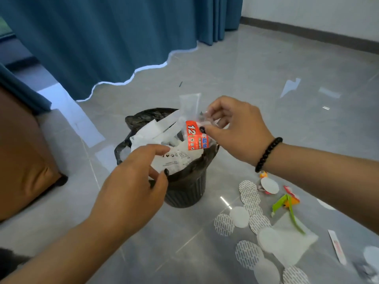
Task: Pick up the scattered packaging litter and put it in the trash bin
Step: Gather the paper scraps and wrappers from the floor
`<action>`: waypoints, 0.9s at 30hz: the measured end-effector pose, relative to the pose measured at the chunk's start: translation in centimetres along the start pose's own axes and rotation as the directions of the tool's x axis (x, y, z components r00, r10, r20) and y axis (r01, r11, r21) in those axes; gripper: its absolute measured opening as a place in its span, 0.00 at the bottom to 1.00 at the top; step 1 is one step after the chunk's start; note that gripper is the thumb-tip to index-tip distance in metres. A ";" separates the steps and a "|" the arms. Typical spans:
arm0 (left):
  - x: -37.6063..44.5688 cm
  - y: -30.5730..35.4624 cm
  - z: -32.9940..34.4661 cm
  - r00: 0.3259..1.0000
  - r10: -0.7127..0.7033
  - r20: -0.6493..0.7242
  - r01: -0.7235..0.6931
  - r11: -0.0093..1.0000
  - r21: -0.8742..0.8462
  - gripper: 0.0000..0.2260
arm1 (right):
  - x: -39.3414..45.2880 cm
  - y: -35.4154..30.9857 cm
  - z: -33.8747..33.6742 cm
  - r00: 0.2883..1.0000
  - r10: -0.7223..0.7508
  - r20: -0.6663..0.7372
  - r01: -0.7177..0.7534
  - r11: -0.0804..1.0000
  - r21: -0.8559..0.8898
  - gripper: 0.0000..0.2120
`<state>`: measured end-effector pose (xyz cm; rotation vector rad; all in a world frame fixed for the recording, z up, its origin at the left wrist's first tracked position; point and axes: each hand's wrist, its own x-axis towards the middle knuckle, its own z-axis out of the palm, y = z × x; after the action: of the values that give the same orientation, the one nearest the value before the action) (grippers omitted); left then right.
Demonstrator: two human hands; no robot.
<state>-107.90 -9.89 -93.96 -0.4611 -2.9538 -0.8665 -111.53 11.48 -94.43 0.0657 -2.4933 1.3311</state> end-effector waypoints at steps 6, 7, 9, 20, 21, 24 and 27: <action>-0.9 -2.2 1.5 0.995 -0.007 0.101 0.007 1.000 0.004 0.22 | 1.8 1.2 4.4 0.957 -0.033 0.287 0.107 0.964 -0.245 0.05; -1.2 -2.5 1.6 0.991 0.036 0.127 -0.043 0.998 0.046 0.23 | 1.7 1.4 4.9 0.946 -0.040 0.321 0.131 0.955 -0.268 0.04; -1.5 -2.9 1.7 0.984 0.079 0.161 -0.094 0.992 0.088 0.24 | 1.6 1.7 5.1 0.919 -0.027 0.393 0.161 0.936 -0.312 0.06; -1.1 -3.7 2.8 0.986 0.136 0.099 -0.153 0.969 0.196 0.15 | 1.9 1.9 4.9 0.900 0.048 0.434 0.220 0.809 -0.546 0.18; -1.0 -3.6 3.1 0.985 0.159 0.074 -0.170 0.966 0.197 0.14 | 1.8 1.9 4.7 0.906 0.049 0.421 0.200 0.826 -0.527 0.16; -0.5 -2.8 3.6 0.972 0.233 0.019 -0.233 0.958 0.168 0.10 | 1.0 2.0 4.0 0.902 0.058 0.429 0.168 0.866 -0.471 0.14; -0.3 -1.8 4.3 0.956 0.289 0.054 -0.294 0.948 0.126 0.12 | 0.4 2.1 2.7 0.901 0.064 0.429 0.122 0.912 -0.391 0.24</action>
<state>-107.92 -9.12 -98.54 -0.8843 -2.8437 -0.6301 -112.95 10.48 -97.42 0.3383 -3.0826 0.8130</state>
